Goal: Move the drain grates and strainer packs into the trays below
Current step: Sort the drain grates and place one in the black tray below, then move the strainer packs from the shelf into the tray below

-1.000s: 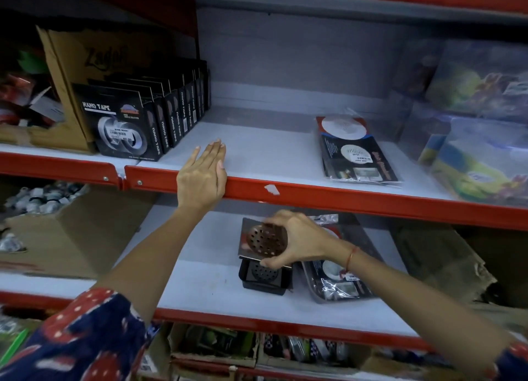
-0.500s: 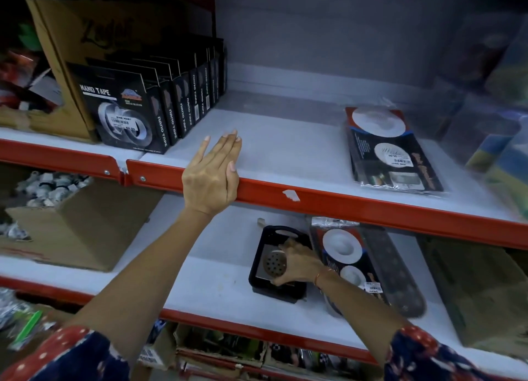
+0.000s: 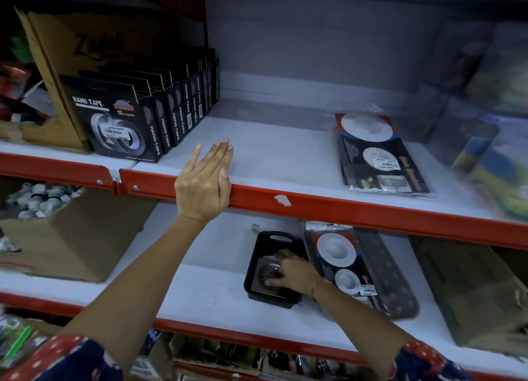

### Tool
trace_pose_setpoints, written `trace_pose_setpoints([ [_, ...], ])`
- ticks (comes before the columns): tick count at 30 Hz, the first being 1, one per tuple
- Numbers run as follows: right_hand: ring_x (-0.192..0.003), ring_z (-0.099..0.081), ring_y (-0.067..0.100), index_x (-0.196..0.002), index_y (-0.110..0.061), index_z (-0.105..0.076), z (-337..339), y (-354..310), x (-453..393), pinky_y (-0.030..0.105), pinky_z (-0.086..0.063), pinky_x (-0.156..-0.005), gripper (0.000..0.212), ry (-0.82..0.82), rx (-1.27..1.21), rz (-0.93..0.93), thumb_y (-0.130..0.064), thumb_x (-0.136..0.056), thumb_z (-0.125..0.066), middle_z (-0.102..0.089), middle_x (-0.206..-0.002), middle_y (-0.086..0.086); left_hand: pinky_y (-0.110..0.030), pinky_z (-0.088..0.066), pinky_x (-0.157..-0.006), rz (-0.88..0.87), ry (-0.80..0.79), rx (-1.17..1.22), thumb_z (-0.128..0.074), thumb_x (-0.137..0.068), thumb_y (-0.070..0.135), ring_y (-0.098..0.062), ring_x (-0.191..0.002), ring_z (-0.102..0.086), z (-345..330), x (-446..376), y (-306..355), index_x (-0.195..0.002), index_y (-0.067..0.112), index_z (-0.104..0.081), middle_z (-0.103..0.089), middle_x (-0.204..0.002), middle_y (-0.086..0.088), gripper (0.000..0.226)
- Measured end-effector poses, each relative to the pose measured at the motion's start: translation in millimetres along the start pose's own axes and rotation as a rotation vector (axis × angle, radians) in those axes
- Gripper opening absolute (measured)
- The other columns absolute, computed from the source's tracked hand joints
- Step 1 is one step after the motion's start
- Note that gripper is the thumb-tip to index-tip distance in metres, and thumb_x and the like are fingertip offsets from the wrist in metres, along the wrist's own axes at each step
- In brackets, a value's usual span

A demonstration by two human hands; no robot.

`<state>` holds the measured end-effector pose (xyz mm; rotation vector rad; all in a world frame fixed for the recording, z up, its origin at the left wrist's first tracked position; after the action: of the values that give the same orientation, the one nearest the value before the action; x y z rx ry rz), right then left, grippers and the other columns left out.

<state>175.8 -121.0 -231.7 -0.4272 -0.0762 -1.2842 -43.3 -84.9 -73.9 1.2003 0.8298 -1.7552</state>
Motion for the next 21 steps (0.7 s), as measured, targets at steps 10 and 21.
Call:
trace_pose_setpoints([
  [10, -0.119, -0.055, 0.007, -0.129, -0.021, -0.059, 80, -44, 100, 0.023, -0.044, -0.101, 0.056, 0.278, -0.138, 0.222, -0.055, -0.086, -0.056, -0.057, -0.135, -0.004, -0.036, -0.037, -0.112, 0.163, -0.252, 0.025, -0.032, -0.096, 0.017, -0.015, -0.119, -0.061, 17, -5, 12, -0.111, 0.006, -0.072, -0.068, -0.121, -0.007, 0.043],
  [21, -0.076, -0.069, 0.0, -0.093, -0.017, -0.077, 235, -7, 160, 0.014, -0.051, -0.074, 0.011, 0.829, -0.551, 0.189, -0.018, -0.084, -0.071, -0.076, -0.088, -0.005, -0.031, -0.049, -0.095, 0.501, -0.535, 0.484, -0.049, -0.094, 0.014, -0.023, -0.107, -0.065, 13, -69, 71, -0.114, 0.011, -0.069, -0.07, -0.117, -0.005, 0.028],
])
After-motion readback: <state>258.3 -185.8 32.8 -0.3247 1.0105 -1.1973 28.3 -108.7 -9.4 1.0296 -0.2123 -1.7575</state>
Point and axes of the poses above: each hand's wrist, its own x-axis away from the middle knuckle, its own z-axis out of the back of the hand, y = z × x, the point moved 1 cm from there along -x, towards the middle knuckle
